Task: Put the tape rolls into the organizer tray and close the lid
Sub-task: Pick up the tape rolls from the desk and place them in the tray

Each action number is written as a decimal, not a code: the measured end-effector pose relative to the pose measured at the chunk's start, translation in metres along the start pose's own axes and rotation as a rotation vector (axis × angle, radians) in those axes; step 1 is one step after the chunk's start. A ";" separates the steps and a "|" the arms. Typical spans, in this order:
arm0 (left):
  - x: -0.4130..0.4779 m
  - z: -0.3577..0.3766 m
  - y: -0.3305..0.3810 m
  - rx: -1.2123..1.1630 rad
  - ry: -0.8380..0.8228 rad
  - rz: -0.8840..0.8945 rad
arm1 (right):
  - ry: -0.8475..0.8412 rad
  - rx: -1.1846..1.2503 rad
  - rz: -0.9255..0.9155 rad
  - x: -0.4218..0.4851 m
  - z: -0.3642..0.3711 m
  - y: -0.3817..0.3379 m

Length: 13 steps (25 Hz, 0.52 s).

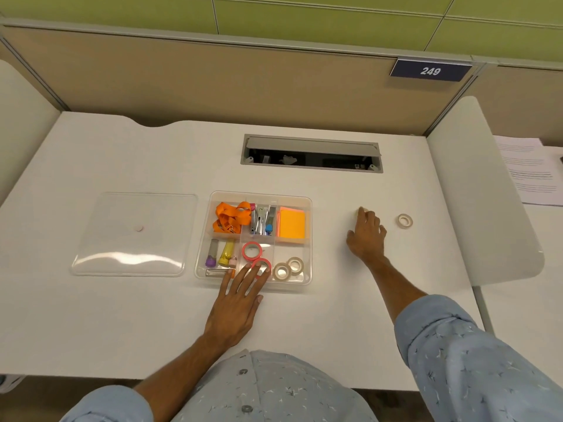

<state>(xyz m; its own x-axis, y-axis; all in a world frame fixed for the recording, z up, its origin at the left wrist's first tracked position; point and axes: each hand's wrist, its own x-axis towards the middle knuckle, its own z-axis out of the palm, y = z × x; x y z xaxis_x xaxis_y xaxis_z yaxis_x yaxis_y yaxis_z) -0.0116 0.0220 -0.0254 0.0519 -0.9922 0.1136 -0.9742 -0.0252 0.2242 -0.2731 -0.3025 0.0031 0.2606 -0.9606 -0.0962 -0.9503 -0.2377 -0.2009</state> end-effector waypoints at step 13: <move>0.000 0.000 -0.001 -0.047 -0.013 0.004 | 0.162 0.113 0.011 -0.077 0.015 -0.013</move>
<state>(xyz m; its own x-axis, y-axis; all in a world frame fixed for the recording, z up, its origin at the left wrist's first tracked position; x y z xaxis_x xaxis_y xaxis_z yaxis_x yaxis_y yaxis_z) -0.0105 0.0224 -0.0261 0.0449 -0.9938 0.1019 -0.9630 -0.0159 0.2691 -0.2783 -0.2237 -0.0012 0.2109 -0.9759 0.0569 -0.9254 -0.2180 -0.3101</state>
